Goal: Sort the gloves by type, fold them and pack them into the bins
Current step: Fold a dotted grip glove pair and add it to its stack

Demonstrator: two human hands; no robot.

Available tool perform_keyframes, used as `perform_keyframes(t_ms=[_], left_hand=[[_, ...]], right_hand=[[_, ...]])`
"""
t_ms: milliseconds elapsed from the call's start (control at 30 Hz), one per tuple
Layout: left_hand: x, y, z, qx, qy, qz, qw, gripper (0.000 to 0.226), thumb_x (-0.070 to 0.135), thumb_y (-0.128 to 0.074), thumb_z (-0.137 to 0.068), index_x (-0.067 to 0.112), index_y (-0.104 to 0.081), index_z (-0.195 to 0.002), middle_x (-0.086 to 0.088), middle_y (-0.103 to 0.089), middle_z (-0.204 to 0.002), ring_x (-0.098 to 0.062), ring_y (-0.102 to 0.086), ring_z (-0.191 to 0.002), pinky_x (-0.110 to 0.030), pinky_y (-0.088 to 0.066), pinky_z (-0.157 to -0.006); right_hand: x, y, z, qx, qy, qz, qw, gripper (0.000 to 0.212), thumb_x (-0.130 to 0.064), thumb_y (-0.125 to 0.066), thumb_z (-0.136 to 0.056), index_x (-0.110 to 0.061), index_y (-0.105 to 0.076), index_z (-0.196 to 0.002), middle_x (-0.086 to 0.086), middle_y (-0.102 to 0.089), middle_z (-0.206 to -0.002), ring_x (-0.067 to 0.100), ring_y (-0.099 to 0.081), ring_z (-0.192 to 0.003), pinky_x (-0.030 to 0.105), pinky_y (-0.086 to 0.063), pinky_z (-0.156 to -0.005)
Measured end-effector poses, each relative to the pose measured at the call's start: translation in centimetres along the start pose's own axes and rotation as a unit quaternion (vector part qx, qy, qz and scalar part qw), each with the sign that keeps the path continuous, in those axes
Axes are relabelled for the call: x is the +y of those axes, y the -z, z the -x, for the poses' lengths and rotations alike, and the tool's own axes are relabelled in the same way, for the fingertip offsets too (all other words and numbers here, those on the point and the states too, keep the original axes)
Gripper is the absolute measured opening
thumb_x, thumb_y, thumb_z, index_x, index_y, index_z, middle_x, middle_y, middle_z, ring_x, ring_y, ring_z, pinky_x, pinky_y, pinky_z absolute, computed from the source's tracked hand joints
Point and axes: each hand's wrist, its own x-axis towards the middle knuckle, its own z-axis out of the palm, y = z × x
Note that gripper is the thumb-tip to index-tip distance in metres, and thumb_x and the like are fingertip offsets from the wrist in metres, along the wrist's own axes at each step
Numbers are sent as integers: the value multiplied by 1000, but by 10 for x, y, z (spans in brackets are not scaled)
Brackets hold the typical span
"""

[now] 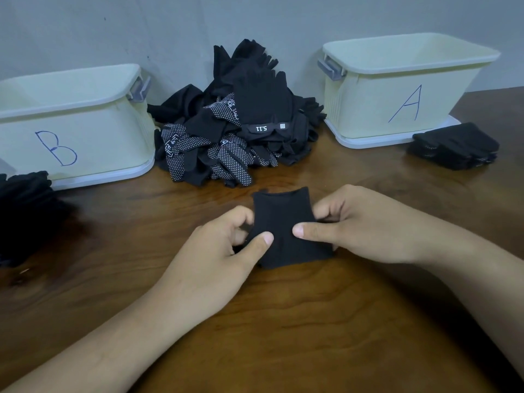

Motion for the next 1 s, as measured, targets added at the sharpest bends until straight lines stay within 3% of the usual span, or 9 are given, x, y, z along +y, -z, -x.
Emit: perform_keyframes(t_ms=[100,200,267,400,533,633,733,900,1000], left_hand=[[-2,-7,-5,54,5,-33,998,15,47,-61,-103,38,-60,-115,20,-78,-89,-14,-74,-80,-38,-57,-82],[-6,-10,-11,100,17,-65,993,25,52,-65,-97,46,-51,-116,21,-75,-95,-13,-67,-72,-31,-52,-70],[-12,-12,-13,110,8,-98,989,32,55,-65,-94,52,-43,-117,22,-70,-108,-10,-58,-75,-32,-50,-79],[-17,-15,-15,113,-11,-144,983,41,52,-65,-95,46,-43,-129,20,-59,-112,-6,-54,-106,-40,-49,-102],[-16,-14,-16,88,-91,-243,962,43,42,-53,-106,42,-48,-149,23,-44,-153,-4,-29,-149,-43,-31,-125],[-18,-14,-18,25,-96,-337,936,53,46,-22,-111,44,-36,-161,27,-28,-168,0,-4,-160,-46,-3,-131],[-19,-12,-19,-15,-52,-321,946,60,55,-7,-108,46,-19,-166,34,-12,-170,9,11,-157,-46,11,-131],[-25,1,-13,-51,-84,-339,936,64,68,-11,-108,44,-14,-168,35,-3,-170,9,19,-155,-48,7,-132],[-32,9,-14,-18,-194,-377,905,59,67,-34,-106,40,-45,-157,27,-34,-165,2,-10,-159,-46,-11,-132]], right_hand=[[3,-5,-4,28,-31,14,999,53,-57,-67,-98,-8,-66,-76,2,-67,-66,23,-64,-63,44,-57,-72],[2,-10,-7,31,-57,15,998,32,-50,-66,-101,-21,-76,-93,-4,-77,-74,8,-73,-68,41,-61,-86],[1,-12,-8,48,-71,23,996,28,-51,-66,-101,-25,-74,-94,-5,-76,-70,6,-73,-67,38,-60,-85],[-1,-16,-12,96,-98,77,988,31,-55,-69,-98,-25,-66,-89,-10,-74,-63,3,-70,-59,26,-56,-67],[5,-22,-12,187,-85,189,960,33,-63,-70,-92,-34,-53,-91,-10,-68,-72,6,-65,-65,29,-53,-63],[7,-22,-13,214,79,237,944,29,-40,-79,-92,-34,-56,-107,-18,-57,-108,6,-55,-97,18,-44,-78],[12,-26,-20,148,178,275,933,26,-19,-74,-96,-31,-71,-119,-16,-61,-126,9,-53,-119,28,-50,-96],[17,-24,-19,113,158,240,951,31,-20,-61,-103,-35,-75,-126,-23,-67,-131,1,-61,-116,24,-51,-100],[12,-20,-16,92,141,233,958,36,-45,-55,-101,-40,-73,-132,-28,-62,-137,-7,-54,-126,15,-22,-122]])
